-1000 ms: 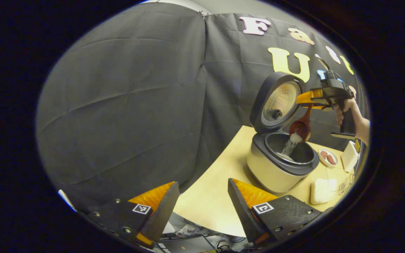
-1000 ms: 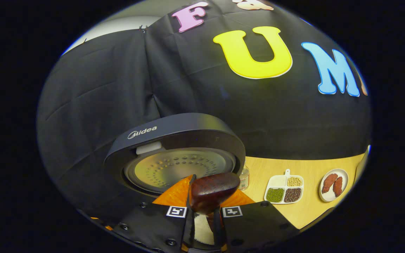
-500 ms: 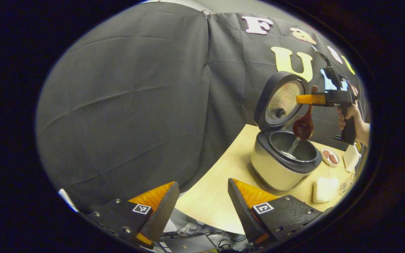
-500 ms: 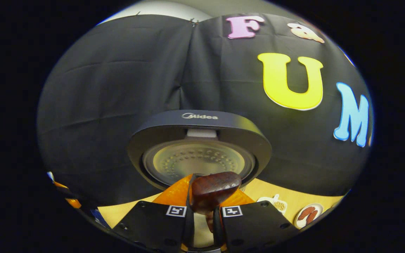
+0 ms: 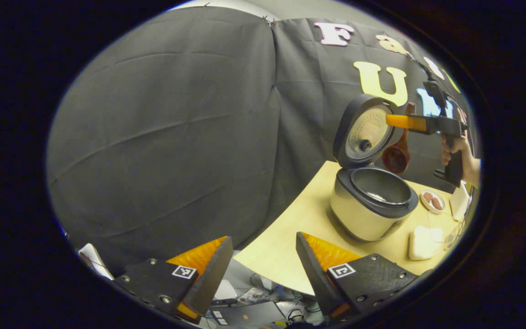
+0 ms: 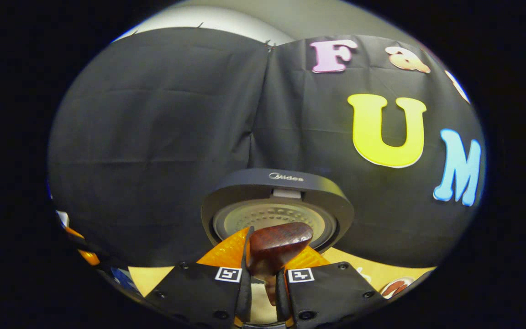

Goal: Close the left gripper, press the button to open the rice cooker; take a wooden spoon from the chopstick holder with the right hand, scoop a spoonful of rice and pour it into the rice cooker, then put the wooden spoon back into the chopstick holder.

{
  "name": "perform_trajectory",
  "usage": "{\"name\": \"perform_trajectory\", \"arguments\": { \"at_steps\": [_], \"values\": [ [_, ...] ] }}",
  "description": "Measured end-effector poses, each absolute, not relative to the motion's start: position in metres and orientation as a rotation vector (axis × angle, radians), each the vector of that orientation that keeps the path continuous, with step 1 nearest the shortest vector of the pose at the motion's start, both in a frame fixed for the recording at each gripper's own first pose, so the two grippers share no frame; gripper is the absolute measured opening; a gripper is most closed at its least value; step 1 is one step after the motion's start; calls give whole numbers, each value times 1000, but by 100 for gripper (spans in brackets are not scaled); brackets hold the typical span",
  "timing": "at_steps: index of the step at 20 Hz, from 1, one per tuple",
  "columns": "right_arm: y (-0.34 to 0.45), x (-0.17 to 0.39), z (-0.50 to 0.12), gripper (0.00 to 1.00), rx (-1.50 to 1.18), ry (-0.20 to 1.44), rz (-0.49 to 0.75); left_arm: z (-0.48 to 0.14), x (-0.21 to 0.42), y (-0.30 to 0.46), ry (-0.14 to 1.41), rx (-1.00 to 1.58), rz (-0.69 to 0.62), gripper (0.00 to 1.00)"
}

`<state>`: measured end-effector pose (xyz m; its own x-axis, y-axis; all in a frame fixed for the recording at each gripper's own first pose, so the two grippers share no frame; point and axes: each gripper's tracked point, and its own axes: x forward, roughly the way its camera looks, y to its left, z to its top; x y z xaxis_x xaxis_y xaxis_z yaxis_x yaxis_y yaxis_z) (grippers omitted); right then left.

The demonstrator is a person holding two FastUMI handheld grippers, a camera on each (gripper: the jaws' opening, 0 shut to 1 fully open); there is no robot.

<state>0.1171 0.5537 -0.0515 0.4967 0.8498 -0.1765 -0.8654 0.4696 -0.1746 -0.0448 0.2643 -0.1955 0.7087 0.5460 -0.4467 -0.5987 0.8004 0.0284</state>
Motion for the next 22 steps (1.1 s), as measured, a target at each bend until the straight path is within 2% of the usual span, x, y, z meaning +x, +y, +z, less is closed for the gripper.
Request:
{"name": "perform_trajectory", "arguments": {
  "at_steps": [2,6,9,10,11,22],
  "values": [
    [538,122,-44,19,-185,94,1028,-195,-43,265,458,-117,642,89],
    [491,124,-23,23,-49,148,981,-185,-40,240,467,-95,645,89],
    [443,151,-13,23,17,185,915,-168,-36,205,461,-72,634,89],
    [425,161,-12,19,32,197,889,-163,-32,194,455,-64,625,89],
    [406,170,-10,23,45,206,863,-158,-24,182,448,-60,613,89],
    [161,254,-2,23,232,224,488,-144,63,51,412,-28,388,89]
  ]
}}
